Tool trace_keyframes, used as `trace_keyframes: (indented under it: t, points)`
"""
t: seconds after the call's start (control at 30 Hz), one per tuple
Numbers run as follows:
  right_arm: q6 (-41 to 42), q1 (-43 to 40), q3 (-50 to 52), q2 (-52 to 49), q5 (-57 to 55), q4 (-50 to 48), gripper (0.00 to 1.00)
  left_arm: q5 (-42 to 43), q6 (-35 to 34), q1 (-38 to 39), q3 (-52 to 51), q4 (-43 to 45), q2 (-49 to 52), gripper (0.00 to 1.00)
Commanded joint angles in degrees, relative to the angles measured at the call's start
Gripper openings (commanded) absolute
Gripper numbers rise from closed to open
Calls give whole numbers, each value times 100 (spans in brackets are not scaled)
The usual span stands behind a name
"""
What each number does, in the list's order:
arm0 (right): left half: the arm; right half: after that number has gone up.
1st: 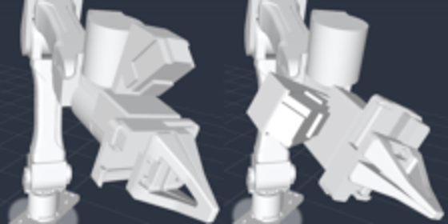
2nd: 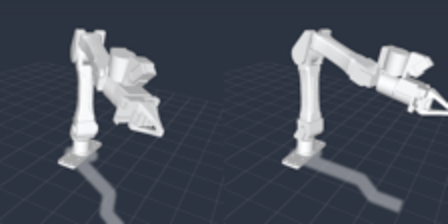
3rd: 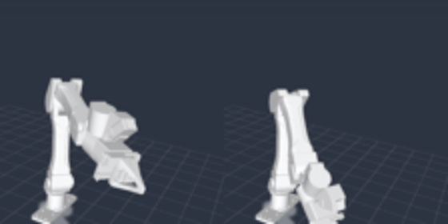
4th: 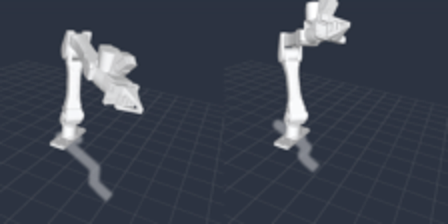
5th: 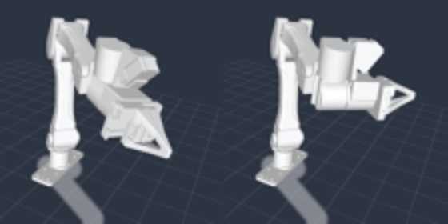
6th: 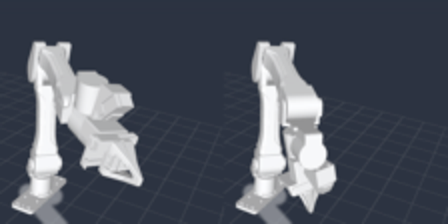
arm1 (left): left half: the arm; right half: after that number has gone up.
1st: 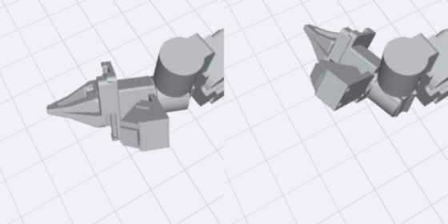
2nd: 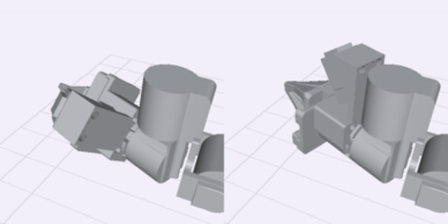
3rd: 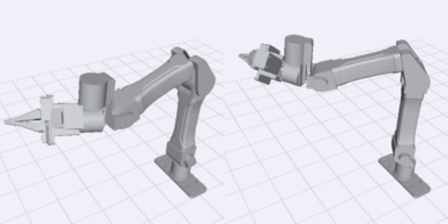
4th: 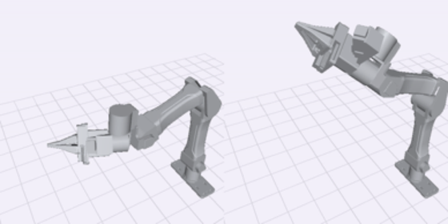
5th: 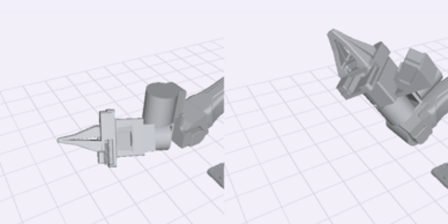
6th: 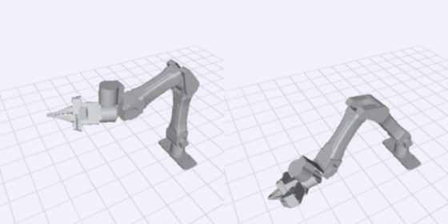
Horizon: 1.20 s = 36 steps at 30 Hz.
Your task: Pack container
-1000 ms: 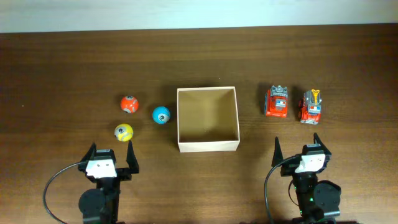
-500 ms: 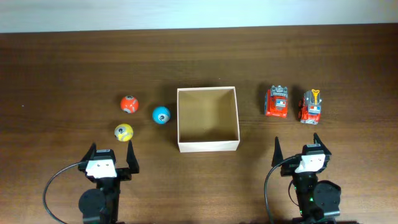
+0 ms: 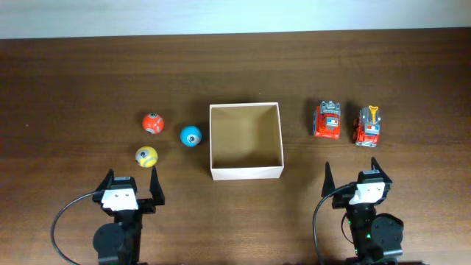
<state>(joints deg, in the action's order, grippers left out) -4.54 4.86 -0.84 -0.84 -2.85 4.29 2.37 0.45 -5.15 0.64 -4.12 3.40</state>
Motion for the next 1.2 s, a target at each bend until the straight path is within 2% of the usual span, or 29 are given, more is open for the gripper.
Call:
trace_keyframes:
  t: [0.0, 0.73, 0.93, 1.03, 1.17]
  points:
    - [26, -11, 52, 55, 74, 22, 99, -22, 111, 15, -11, -46, -37, 99]
    - [28, -11, 52, 55, 74, -2, 99, -22, 111, 15, -11, -46, -37, 99]
    - [227, 0, 52, 55, 120, -24, 99, -22, 111, 15, -13, -46, -37, 99]
    - [592, 0, 52, 52, 127, -20, 99, -22, 111, 15, -11, -46, -37, 99]
    - [656, 0, 11, 44, 505, 55, 99, -22, 111, 15, -13, -46, -37, 99]
